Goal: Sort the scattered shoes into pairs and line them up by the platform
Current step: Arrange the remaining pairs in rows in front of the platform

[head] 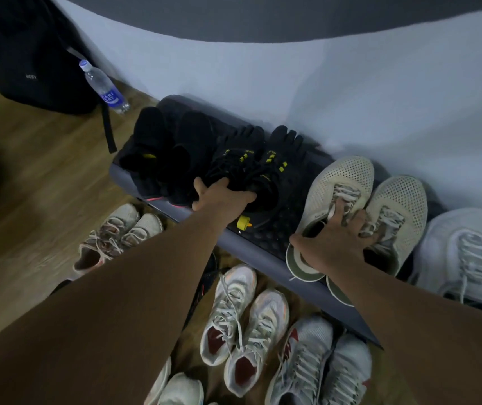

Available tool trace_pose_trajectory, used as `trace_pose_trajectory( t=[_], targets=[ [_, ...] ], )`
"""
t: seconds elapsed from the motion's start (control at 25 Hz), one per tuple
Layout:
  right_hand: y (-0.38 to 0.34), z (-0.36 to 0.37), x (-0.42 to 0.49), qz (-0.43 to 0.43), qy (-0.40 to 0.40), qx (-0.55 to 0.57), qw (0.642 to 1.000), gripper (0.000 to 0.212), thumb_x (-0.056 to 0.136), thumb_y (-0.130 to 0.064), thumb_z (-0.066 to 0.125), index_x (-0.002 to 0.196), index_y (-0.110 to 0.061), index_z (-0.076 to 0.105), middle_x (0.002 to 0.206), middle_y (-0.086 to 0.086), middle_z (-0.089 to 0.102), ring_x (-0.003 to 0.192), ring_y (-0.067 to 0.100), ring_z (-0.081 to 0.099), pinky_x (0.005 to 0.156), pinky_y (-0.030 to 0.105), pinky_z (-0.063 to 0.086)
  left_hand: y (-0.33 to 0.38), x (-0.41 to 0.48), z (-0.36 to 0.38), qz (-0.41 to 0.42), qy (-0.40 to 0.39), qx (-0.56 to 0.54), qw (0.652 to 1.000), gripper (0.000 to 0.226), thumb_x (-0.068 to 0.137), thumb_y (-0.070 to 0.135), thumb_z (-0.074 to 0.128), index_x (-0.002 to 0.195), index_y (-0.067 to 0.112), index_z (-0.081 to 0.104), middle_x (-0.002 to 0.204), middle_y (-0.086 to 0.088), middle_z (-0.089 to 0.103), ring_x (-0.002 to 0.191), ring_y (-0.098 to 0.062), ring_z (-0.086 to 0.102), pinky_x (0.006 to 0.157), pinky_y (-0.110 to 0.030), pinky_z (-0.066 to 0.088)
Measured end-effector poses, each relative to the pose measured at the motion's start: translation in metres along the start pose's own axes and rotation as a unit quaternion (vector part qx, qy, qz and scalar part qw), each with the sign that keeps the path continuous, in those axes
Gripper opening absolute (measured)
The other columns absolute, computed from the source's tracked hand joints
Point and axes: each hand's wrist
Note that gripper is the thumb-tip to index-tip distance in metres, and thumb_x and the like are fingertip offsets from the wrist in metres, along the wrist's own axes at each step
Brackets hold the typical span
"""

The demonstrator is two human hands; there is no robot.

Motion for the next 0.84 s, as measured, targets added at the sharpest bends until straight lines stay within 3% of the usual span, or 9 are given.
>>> trace_pose_trajectory(
  t=[0.16, 0.28, 0.4, 0.52, 0.64, 0.68, 0.76, 0.8, 0.84],
  targets=[
    [-0.003, 0.004, 0.002, 0.008, 0.011, 0.024, 1.000, 0.130, 0.061, -0.081, 0.055, 0.149, -0.023, -0.020, 0.157, 0.024, -0.014, 0.143, 0.044, -0.020, 0.112, 0.063, -0.008, 0.010, 0.004, 0.002, 0.074, 0.024, 0.075, 0.994, 0.084, 0.071, 0.051, 0.075, 0.143, 0.037, 0.035, 0.156, 0.005, -0.001, 0.135, -0.040, 0.021, 0.093, -0.043, 0.039],
    [-0.004, 0.005, 0.003, 0.017, 0.010, 0.038, 0.999, 0.131, 0.061, -0.080, 0.058, 0.150, -0.025, -0.021, 0.158, 0.019, -0.015, 0.143, 0.046, -0.016, 0.112, 0.059, 0.014, 0.005, 0.007, 0.007, 0.080, 0.018, 0.127, 0.989, 0.053, 0.079, 0.036, 0.069, 0.130, 0.033, 0.052, 0.153, 0.004, -0.002, 0.127, -0.042, 0.028, 0.080, -0.034, 0.036],
    [-0.006, 0.006, 0.003, 0.023, 0.017, 0.036, 0.999, 0.132, 0.060, -0.080, 0.059, 0.150, -0.025, -0.020, 0.158, 0.018, -0.016, 0.144, 0.047, -0.013, 0.110, 0.058, 0.023, 0.001, 0.006, 0.011, 0.090, 0.023, 0.127, 0.988, 0.032, 0.085, 0.025, 0.061, 0.117, 0.031, 0.065, 0.153, 0.006, 0.000, 0.126, -0.041, 0.030, 0.078, -0.031, 0.034],
    [-0.007, 0.008, 0.006, 0.022, 0.017, 0.029, 0.999, 0.131, 0.060, -0.081, 0.057, 0.150, -0.025, -0.020, 0.158, 0.017, -0.016, 0.144, 0.047, -0.012, 0.110, 0.057, 0.025, -0.003, 0.000, 0.016, 0.144, 0.015, 0.131, 0.981, 0.029, 0.085, 0.030, 0.063, 0.114, 0.034, 0.067, 0.154, 0.008, 0.001, 0.129, -0.039, 0.027, 0.078, -0.034, 0.036],
    [-0.002, 0.009, 0.007, 0.020, 0.020, 0.024, 0.999, 0.131, 0.059, -0.081, 0.056, 0.150, -0.024, -0.018, 0.158, 0.018, -0.015, 0.143, 0.048, -0.011, 0.112, 0.060, 0.014, -0.007, -0.004, 0.004, 0.172, 0.000, 0.136, 0.976, 0.031, 0.081, 0.054, 0.062, 0.107, 0.038, 0.069, 0.156, 0.011, 0.002, 0.131, -0.035, 0.028, 0.091, -0.040, 0.041],
    [-0.002, 0.010, 0.008, 0.014, 0.021, 0.016, 1.000, 0.130, 0.059, -0.082, 0.055, 0.150, -0.023, -0.017, 0.158, 0.019, -0.014, 0.143, 0.047, -0.012, 0.112, 0.061, 0.009, -0.013, -0.005, -0.004, 0.219, 0.033, 0.141, 0.965, 0.032, 0.081, 0.060, 0.058, 0.099, 0.038, 0.071, 0.156, 0.010, 0.010, 0.130, -0.031, 0.032, 0.094, -0.042, 0.043],
    [0.000, 0.011, 0.010, 0.003, 0.029, -0.013, 1.000, 0.129, 0.061, -0.082, 0.052, 0.150, -0.017, -0.015, 0.157, 0.022, -0.012, 0.144, 0.042, -0.014, 0.113, 0.063, 0.000, -0.029, -0.004, -0.026, 0.344, 0.182, 0.139, 0.911, 0.033, 0.084, 0.054, 0.052, 0.081, 0.030, 0.075, 0.141, -0.001, 0.044, 0.114, -0.028, 0.051, 0.086, -0.044, 0.049],
    [-0.001, 0.011, 0.010, 0.000, 0.033, -0.025, 0.999, 0.128, 0.063, -0.082, 0.051, 0.151, -0.014, -0.013, 0.157, 0.023, -0.010, 0.144, 0.040, -0.015, 0.112, 0.064, -0.002, -0.039, 0.002, -0.040, 0.357, 0.269, 0.132, 0.885, 0.032, 0.085, 0.048, 0.052, 0.079, 0.026, 0.075, 0.127, -0.003, 0.055, 0.104, -0.030, 0.056, 0.080, -0.043, 0.050],
    [0.000, 0.011, 0.010, -0.001, 0.038, -0.032, 0.999, 0.127, 0.065, -0.082, 0.051, 0.151, -0.012, -0.011, 0.157, 0.023, -0.009, 0.144, 0.038, -0.014, 0.112, 0.064, -0.003, -0.051, 0.014, -0.056, 0.318, 0.336, 0.123, 0.878, 0.029, 0.084, 0.045, 0.053, 0.086, 0.023, 0.073, 0.119, -0.003, 0.057, 0.101, -0.032, 0.056, 0.078, -0.042, 0.049]
  ],
)
Point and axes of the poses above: each hand's wrist, its own x-axis towards the middle knuckle, its own z-axis out of the palm, y = z × x
